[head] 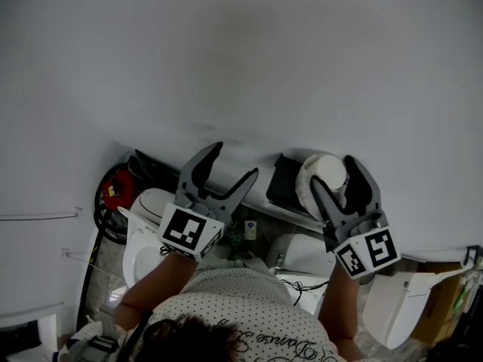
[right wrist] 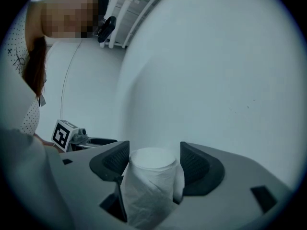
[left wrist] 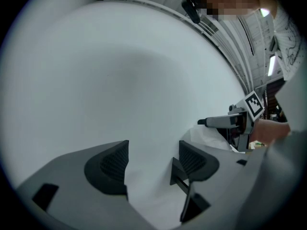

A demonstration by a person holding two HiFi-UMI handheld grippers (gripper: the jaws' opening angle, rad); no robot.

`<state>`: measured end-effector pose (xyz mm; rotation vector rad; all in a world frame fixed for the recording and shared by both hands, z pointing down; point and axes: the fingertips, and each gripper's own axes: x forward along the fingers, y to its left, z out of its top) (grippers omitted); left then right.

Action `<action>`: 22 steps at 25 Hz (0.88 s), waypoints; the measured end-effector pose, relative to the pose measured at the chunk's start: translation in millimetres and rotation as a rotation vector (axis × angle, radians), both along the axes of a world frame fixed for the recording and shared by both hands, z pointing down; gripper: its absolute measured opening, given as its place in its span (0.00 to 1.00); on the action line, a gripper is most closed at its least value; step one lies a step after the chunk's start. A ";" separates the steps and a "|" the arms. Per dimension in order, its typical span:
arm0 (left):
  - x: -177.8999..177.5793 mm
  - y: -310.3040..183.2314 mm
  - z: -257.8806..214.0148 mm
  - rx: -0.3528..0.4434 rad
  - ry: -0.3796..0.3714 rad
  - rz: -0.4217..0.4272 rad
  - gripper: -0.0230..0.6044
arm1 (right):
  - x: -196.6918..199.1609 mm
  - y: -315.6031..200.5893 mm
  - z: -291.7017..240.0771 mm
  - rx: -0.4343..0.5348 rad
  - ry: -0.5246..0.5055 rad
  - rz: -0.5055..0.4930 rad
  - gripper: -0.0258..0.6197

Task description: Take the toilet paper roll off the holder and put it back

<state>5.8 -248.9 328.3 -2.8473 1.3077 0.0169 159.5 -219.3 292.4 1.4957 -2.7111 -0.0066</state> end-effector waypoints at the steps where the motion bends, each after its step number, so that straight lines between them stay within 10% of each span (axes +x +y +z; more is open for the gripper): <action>1: 0.6 0.3 -1.3 0.002 0.003 0.002 0.53 | 1.0 1.0 -4.5 0.016 -0.006 0.005 0.57; 22: 4.5 17.6 -3.9 0.022 0.037 0.055 0.50 | 23.6 47.8 -22.7 0.170 -0.080 0.154 0.30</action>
